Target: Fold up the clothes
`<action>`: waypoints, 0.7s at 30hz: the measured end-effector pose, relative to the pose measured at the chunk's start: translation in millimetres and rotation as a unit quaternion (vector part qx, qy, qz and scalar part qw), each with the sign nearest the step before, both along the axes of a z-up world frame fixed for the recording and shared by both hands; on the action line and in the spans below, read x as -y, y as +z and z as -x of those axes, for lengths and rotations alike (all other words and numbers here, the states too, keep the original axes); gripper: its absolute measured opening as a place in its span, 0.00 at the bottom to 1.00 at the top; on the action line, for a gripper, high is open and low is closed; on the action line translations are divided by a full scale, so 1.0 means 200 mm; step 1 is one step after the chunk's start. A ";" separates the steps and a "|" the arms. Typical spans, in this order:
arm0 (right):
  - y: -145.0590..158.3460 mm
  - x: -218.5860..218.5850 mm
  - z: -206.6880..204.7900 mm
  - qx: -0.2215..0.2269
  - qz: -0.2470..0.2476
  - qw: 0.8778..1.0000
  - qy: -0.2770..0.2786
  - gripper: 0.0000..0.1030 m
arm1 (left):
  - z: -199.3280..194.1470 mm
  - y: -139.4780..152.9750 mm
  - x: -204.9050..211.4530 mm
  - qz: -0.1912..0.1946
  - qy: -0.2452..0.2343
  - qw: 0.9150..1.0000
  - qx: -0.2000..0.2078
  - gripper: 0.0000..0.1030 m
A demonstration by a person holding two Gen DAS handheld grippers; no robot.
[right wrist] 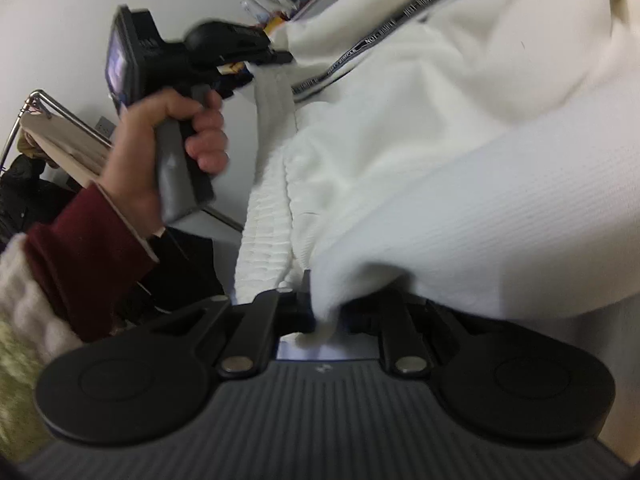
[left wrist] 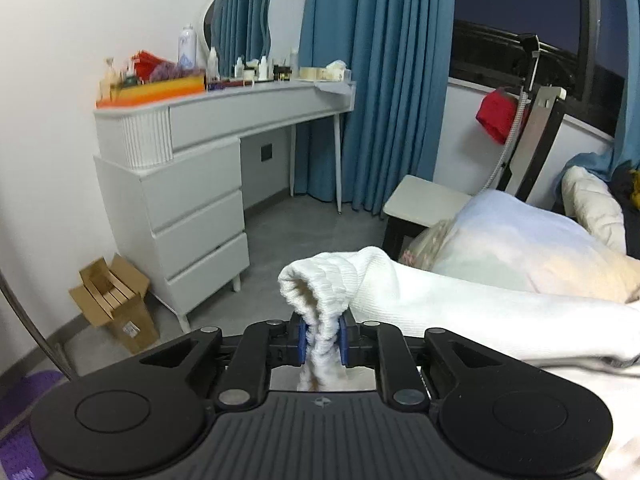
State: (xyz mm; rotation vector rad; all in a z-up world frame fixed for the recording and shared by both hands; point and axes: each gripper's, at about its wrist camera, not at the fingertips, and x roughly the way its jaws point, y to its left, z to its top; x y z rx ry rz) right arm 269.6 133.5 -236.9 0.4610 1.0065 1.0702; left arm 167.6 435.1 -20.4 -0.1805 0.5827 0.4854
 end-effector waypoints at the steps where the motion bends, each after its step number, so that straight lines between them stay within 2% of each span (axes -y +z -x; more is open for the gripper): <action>1: 0.00 0.00 0.00 -0.003 -0.001 1.000 0.004 0.16 | 0.04 -0.03 0.00 0.003 -0.002 1.000 0.002 0.20; 3: 0.03 0.00 0.00 0.001 0.000 1.000 0.015 0.18 | 0.10 -0.04 -0.03 0.009 -0.008 1.000 0.010 0.27; 4: 0.06 0.00 0.01 0.009 0.004 1.000 0.019 0.20 | 0.13 -0.05 -0.04 0.012 -0.011 1.000 0.015 0.34; 6: 0.12 0.01 0.01 0.022 0.017 0.999 0.019 0.27 | 0.20 -0.01 -0.07 0.021 -0.009 1.000 0.021 0.41; 9: 0.18 0.06 0.05 0.052 0.038 0.998 0.012 0.36 | 0.35 0.08 -0.06 0.023 -0.002 0.998 0.051 0.57; 10: 0.21 0.08 0.07 0.066 0.048 0.997 0.009 0.42 | 0.39 0.12 -0.04 0.018 0.000 0.998 0.057 0.62; 12: 0.24 0.15 0.13 0.086 0.064 0.994 -0.001 0.73 | 0.49 0.20 0.02 0.004 -0.004 0.998 0.068 0.64; 13: 0.26 0.18 0.15 0.096 0.068 0.993 -0.006 0.77 | 0.53 0.25 0.08 -0.003 -0.011 0.997 0.072 0.67; 16: 0.35 0.29 0.24 0.140 0.086 0.986 -0.014 0.79 | 0.66 0.35 0.28 -0.020 -0.040 0.996 0.082 0.72; 21: 0.49 0.62 0.39 0.200 0.117 0.971 -0.061 0.79 | 0.83 0.46 0.72 -0.021 -0.099 0.990 0.093 0.72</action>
